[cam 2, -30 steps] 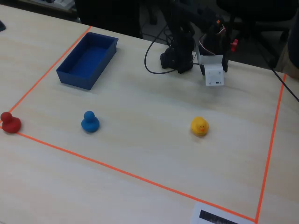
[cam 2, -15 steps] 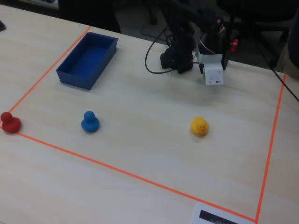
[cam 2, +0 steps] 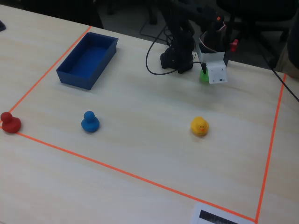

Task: Grasp green duck and put it into box.

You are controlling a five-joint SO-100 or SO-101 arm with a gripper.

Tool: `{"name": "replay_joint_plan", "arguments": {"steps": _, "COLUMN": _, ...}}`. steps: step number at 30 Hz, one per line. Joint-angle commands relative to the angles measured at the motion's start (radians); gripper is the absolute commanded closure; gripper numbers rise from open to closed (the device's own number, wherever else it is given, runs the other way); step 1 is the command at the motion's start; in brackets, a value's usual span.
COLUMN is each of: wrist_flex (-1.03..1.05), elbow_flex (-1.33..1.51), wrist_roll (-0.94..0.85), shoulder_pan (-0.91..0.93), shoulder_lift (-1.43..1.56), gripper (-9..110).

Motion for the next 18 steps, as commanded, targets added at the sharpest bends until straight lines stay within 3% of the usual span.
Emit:
{"name": "replay_joint_plan", "arguments": {"steps": 1, "wrist_flex": -0.029, "elbow_flex": -0.112, "wrist_roll": -0.170, "shoulder_pan": 0.219, "shoulder_lift": 0.100, "gripper": 101}}
{"name": "replay_joint_plan", "arguments": {"steps": 8, "wrist_flex": -0.101, "elbow_flex": -0.407, "wrist_roll": -0.362, "shoulder_pan": 0.626, "shoulder_lift": 0.014, "gripper": 101}}
{"name": "replay_joint_plan", "arguments": {"steps": 18, "wrist_flex": 0.175, "elbow_flex": -1.322, "wrist_roll": -0.364, "shoulder_pan": 1.190, "shoulder_lift": -0.454, "gripper": 101}}
